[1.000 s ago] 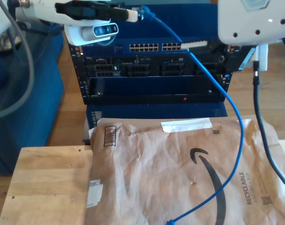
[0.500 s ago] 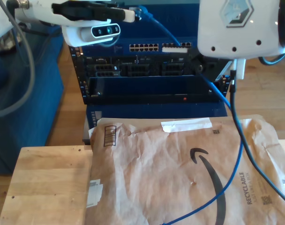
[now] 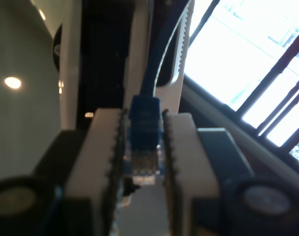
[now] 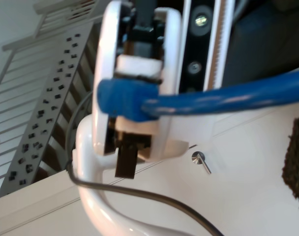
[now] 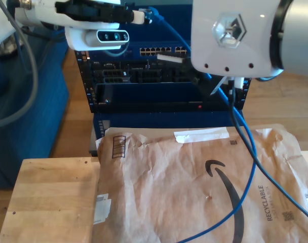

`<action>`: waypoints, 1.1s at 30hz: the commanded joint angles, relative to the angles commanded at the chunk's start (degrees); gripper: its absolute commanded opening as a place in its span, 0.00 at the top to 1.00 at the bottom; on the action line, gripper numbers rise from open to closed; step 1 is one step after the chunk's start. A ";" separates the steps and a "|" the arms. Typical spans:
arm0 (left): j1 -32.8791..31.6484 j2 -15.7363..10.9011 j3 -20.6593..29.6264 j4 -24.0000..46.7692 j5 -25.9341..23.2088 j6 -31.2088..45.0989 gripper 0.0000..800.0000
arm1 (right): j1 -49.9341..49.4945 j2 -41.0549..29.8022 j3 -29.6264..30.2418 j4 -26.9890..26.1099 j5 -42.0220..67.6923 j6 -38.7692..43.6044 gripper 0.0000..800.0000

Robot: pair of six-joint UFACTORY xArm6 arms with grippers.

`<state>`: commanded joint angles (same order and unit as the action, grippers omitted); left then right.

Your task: Grab the cable and plug it in

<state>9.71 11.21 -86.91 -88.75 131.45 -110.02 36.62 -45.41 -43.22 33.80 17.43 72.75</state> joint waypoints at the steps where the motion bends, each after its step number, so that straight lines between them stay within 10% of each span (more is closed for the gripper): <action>1: 0.00 0.00 0.00 0.00 0.00 -0.62 0.97 | 0.00 0.09 0.00 0.00 -0.09 0.00 0.01; 33: 0.09 1.14 -0.35 -0.44 1.14 -1.41 0.96 | 0.18 0.26 1.14 0.26 -3.78 1.14 0.44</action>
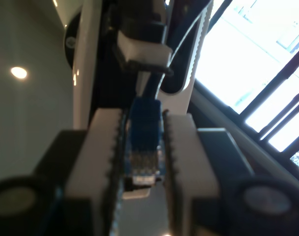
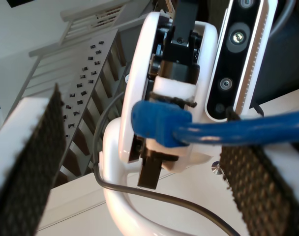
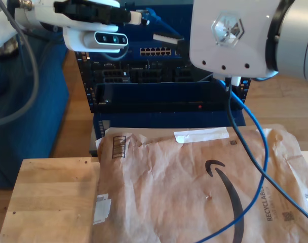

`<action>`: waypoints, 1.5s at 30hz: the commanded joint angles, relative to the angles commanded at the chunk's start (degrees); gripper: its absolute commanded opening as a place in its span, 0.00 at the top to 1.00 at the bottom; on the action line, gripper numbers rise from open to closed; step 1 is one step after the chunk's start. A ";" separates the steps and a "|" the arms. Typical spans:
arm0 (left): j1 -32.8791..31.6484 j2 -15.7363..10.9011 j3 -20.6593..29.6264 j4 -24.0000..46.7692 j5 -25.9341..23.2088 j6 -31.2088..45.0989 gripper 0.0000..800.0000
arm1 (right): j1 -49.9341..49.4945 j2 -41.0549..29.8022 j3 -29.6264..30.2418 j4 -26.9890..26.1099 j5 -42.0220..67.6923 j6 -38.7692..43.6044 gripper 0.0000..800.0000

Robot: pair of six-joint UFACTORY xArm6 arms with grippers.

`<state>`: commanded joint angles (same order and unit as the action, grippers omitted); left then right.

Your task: Grab the cable and plug it in

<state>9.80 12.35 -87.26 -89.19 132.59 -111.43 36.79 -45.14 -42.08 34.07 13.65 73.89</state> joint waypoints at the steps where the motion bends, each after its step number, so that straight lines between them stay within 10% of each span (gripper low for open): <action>1: 0.00 0.00 0.00 -0.09 0.00 0.00 0.96 | 0.09 0.00 0.00 0.00 0.00 0.00 0.44; 37: -0.09 0.00 -0.26 -0.09 0.00 0.09 0.96 | 1.23 0.53 0.62 0.09 -1.05 1.32 0.83; 39: -0.09 -0.09 -0.26 -0.09 0.09 0.09 0.76 | 1.23 0.62 0.70 0.09 -1.93 2.64 0.91; 41: -0.09 -0.18 -0.18 -0.62 0.18 0.97 0.28 | 1.23 0.88 0.70 -0.09 -2.02 3.60 0.95; 45: 0.00 -0.26 -0.26 -0.79 -0.35 1.14 0.07 | 1.23 1.05 0.70 -0.18 -2.02 3.69 0.98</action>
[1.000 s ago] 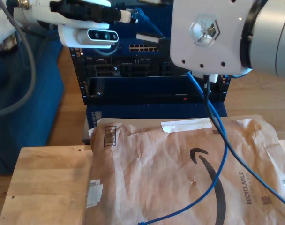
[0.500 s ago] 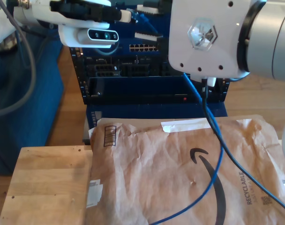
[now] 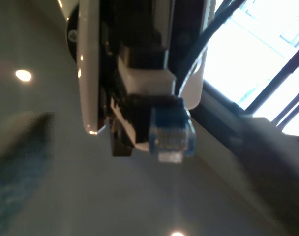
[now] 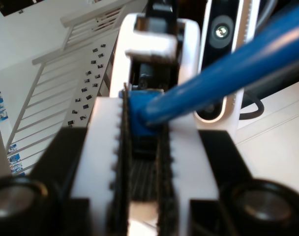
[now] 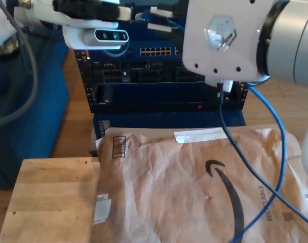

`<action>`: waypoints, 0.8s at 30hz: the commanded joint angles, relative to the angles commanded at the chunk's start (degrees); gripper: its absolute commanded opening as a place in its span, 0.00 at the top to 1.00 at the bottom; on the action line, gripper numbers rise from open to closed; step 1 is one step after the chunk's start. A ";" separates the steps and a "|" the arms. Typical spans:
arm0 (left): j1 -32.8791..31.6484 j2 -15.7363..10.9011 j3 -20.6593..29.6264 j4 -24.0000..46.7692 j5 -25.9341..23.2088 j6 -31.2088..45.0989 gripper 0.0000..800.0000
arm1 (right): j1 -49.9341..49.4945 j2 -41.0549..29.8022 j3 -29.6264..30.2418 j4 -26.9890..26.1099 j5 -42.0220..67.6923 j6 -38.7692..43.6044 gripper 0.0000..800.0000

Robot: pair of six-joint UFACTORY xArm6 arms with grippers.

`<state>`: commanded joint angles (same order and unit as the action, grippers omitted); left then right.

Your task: Grab the cable and plug it in

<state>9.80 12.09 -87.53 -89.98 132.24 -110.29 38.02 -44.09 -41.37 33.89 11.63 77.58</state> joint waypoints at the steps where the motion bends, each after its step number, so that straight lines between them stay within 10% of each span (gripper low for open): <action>1: 0.00 0.00 0.00 0.00 -0.18 -0.09 0.06 | -0.09 0.00 0.00 0.00 0.00 0.00 0.98; 11: 3.96 -1.14 0.18 1.85 -7.74 4.22 0.00 | -0.53 0.44 1.93 -0.26 -0.09 0.00 1.00; 24: 5.80 -7.03 0.18 37.98 -15.74 13.71 0.00 | -12.40 -0.88 7.38 -3.34 -4.48 0.00 1.00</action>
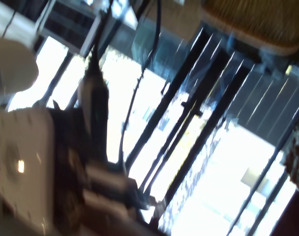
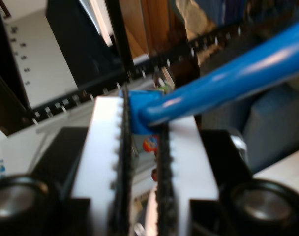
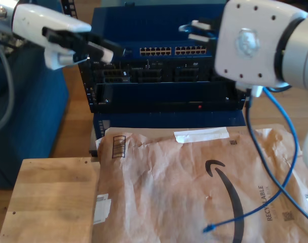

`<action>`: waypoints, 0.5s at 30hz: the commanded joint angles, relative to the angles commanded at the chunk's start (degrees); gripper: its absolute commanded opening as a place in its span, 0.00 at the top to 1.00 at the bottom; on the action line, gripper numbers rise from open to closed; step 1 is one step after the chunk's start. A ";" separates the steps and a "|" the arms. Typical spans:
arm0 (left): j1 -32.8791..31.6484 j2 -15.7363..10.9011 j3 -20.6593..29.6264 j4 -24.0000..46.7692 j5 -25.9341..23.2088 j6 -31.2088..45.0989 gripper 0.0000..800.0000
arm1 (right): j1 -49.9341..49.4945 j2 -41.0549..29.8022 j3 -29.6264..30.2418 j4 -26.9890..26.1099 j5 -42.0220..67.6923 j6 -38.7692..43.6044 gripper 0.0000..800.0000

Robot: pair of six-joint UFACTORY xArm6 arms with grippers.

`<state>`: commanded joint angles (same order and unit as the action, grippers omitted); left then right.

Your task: Grab the cable and plug it in

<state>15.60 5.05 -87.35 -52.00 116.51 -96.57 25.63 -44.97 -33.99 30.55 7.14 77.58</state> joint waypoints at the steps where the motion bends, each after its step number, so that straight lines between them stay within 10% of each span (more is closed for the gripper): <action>1: 0.00 -1.32 0.35 3.96 -0.70 0.79 0.00 | -0.62 -0.09 1.14 -0.44 -1.58 -0.09 1.00; 15: 20.31 -8.18 18.11 29.71 -1.41 21.63 0.00 | -4.48 1.67 18.81 -5.54 -26.99 -0.44 1.00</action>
<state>35.91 -3.12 -69.24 -22.29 115.10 -74.95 21.14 -43.30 -15.18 25.01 -19.85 77.14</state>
